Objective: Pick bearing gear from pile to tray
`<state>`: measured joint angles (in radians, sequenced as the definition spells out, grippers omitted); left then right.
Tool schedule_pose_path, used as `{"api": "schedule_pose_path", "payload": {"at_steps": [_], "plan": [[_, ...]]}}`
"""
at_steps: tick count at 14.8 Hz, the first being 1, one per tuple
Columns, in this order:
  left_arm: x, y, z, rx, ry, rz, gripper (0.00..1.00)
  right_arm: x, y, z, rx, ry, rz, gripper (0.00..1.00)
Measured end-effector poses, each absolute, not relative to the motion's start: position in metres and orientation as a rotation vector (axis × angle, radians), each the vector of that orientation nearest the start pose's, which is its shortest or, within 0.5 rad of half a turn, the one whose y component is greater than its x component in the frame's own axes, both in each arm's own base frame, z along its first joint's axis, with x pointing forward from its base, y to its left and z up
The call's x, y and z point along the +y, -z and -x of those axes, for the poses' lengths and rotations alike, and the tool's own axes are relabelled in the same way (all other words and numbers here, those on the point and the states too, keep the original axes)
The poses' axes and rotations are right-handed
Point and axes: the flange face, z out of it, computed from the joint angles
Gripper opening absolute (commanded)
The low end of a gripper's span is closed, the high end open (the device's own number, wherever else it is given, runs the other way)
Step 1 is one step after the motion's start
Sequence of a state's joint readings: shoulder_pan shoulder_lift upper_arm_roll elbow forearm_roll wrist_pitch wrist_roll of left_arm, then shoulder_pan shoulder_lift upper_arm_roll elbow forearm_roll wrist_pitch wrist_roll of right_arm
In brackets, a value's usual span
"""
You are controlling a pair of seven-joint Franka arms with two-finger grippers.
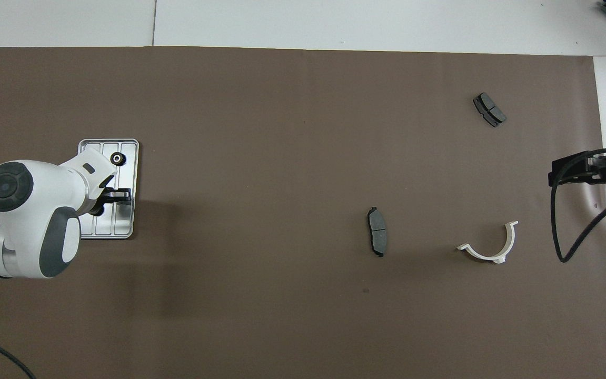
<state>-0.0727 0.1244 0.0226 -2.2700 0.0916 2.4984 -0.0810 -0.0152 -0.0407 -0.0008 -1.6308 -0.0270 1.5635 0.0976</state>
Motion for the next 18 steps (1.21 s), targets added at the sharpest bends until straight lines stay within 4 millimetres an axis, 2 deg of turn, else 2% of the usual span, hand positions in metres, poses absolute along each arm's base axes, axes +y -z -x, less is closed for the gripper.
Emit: {"api": "schedule_pose_path", "payload": {"at_steps": [5,8,11,14,18], "plan": [[-0.027,-0.314,-0.54,0.118,0.152,3.078,1.0,-0.011,-0.618,-0.54,0.179,-0.04,3.164,1.0],[-0.028,-0.341,-0.547,0.158,0.136,3.071,1.0,-0.011,-0.618,-0.54,0.179,-0.04,3.164,1.0],[-0.032,-0.398,-0.56,0.178,0.114,3.062,1.0,-0.011,-0.618,-0.54,0.179,-0.04,3.164,1.0],[-0.039,-0.473,-0.573,0.182,0.104,3.054,1.0,-0.011,-0.618,-0.54,0.179,-0.04,3.164,1.0],[-0.039,-0.548,-0.574,0.164,0.128,3.051,1.0,-0.011,-0.618,-0.54,0.179,-0.04,3.164,1.0]]}}
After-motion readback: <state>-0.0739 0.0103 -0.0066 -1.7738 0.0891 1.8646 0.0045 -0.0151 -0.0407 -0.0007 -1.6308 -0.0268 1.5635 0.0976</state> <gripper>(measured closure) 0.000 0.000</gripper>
